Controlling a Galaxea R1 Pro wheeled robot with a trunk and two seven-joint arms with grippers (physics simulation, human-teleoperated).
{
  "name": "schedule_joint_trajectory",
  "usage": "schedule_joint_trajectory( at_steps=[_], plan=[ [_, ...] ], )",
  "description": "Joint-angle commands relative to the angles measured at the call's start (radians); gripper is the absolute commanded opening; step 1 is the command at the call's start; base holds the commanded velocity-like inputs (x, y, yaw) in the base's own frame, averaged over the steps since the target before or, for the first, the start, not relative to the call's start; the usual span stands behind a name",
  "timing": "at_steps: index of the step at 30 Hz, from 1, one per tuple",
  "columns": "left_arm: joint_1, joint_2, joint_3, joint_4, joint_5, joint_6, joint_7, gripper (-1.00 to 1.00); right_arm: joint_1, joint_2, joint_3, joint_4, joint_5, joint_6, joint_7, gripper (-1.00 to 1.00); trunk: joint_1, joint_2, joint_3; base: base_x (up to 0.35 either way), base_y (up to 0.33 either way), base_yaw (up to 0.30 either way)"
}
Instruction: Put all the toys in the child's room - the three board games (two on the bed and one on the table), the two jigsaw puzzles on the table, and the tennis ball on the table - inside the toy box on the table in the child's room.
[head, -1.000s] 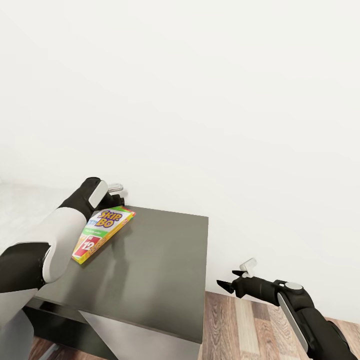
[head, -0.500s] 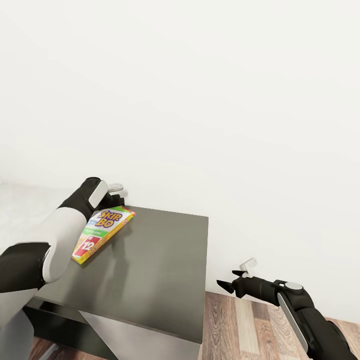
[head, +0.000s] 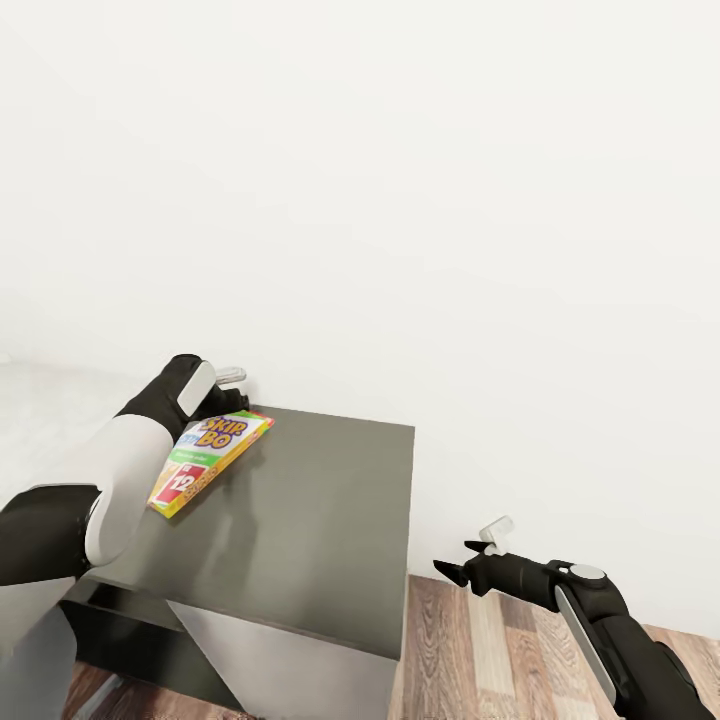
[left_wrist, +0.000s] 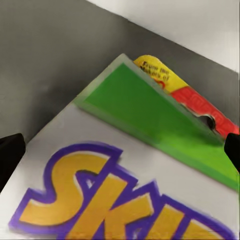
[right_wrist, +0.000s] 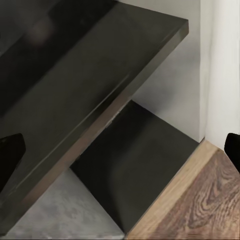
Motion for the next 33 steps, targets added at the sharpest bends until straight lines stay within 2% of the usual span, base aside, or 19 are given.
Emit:
schedule_joint_trajectory(
  at_steps=[1,9,16,30,33],
  plan=[
    [0.0,0.0,-0.003,-0.001,0.011,0.003,0.008,1.0,-0.001,-0.001,0.001,-0.001,-0.006,0.008,0.0,1.0,-0.001,0.0,-0.001,-0.208,-0.111,0.0],
    [0.0,0.0,-0.004,-0.002,0.009,-0.003,0.016,1.0,-0.001,-0.001,0.001,-0.001,-0.006,0.008,0.0,1.0,-0.001,0.0,-0.001,-0.132,-0.13,0.0],
    [0.0,0.0,-0.005,-0.001,0.009,-0.004,0.017,1.0,-0.001,-0.001,0.001,-0.001,-0.006,0.008,0.0,1.0,-0.001,0.0,-0.001,-0.167,0.098,0.0],
    [0.0,0.0,-0.005,-0.003,0.009,-0.007,0.015,1.0,-0.001,0.002,0.001,-0.001,-0.006,0.008,0.0,1.0,-0.001,0.0,-0.001,-0.018,0.008,0.0],
    [0.0,0.0,-0.006,-0.004,0.009,-0.038,0.014,1.0,-0.001,0.001,0.001,-0.001,-0.006,0.008,0.0,1.0,-0.001,0.0,-0.001,-0.03,-0.04,0.0]
  ],
)
